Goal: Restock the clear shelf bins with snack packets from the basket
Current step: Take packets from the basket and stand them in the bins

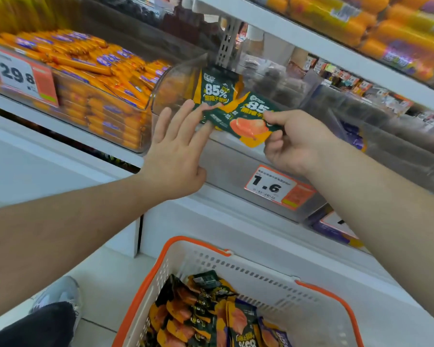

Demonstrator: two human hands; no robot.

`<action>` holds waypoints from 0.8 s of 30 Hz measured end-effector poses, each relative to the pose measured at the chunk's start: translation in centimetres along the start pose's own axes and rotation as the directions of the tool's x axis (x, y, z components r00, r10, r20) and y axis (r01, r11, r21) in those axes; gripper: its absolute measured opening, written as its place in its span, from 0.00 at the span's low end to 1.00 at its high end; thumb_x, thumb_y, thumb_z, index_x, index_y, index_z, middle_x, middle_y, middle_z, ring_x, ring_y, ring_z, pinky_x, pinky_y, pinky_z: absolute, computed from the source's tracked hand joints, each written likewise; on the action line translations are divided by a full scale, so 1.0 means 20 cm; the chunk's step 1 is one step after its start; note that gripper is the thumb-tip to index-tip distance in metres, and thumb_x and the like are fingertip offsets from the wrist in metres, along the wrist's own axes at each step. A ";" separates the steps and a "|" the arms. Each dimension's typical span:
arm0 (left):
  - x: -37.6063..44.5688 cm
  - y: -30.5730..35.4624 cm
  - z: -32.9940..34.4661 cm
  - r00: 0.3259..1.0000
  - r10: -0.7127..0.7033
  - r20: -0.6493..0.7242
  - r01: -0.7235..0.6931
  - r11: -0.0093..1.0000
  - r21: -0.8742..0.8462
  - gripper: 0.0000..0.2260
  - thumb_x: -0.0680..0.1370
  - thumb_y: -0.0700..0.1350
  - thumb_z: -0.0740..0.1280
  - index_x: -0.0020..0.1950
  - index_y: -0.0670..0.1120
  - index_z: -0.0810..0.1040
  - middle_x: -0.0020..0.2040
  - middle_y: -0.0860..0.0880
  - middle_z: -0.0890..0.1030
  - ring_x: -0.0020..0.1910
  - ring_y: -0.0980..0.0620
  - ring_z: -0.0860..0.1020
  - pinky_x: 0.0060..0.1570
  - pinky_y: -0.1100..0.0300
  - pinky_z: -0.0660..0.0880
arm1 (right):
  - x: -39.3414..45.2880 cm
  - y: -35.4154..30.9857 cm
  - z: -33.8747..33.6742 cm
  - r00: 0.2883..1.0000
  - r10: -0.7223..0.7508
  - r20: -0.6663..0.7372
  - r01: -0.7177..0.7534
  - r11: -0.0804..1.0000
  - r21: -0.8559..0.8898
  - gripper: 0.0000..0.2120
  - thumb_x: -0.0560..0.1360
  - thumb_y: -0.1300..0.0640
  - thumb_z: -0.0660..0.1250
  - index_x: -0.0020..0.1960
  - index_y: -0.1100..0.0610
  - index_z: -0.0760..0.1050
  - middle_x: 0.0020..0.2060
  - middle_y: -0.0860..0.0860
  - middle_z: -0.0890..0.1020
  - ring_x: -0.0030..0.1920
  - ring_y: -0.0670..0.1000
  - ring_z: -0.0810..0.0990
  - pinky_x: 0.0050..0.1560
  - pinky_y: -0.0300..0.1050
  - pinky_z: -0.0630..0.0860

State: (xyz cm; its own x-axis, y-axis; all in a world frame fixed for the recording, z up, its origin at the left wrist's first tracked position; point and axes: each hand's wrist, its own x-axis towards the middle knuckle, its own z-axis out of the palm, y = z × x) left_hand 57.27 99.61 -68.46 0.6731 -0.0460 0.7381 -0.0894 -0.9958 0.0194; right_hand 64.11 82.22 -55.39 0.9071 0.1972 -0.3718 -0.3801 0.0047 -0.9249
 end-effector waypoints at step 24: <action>0.00 -0.02 0.11 0.973 0.009 -0.232 -0.027 0.997 -0.074 0.24 0.71 0.52 0.62 0.64 0.44 0.71 0.56 0.47 0.69 0.61 0.42 0.69 0.73 0.41 0.53 | 0.82 0.02 0.32 0.908 -0.419 0.011 0.336 0.713 -0.615 0.12 0.76 0.51 0.71 0.50 0.61 0.77 0.40 0.57 0.85 0.33 0.51 0.81 0.35 0.44 0.79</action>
State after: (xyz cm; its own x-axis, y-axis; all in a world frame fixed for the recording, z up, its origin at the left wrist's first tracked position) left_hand 58.87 99.88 -70.02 0.4837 -0.0358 0.8745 -0.1616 -0.9856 0.0490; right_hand 77.66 91.70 -61.43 0.9809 0.1876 0.0506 0.1450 -0.5336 -0.8332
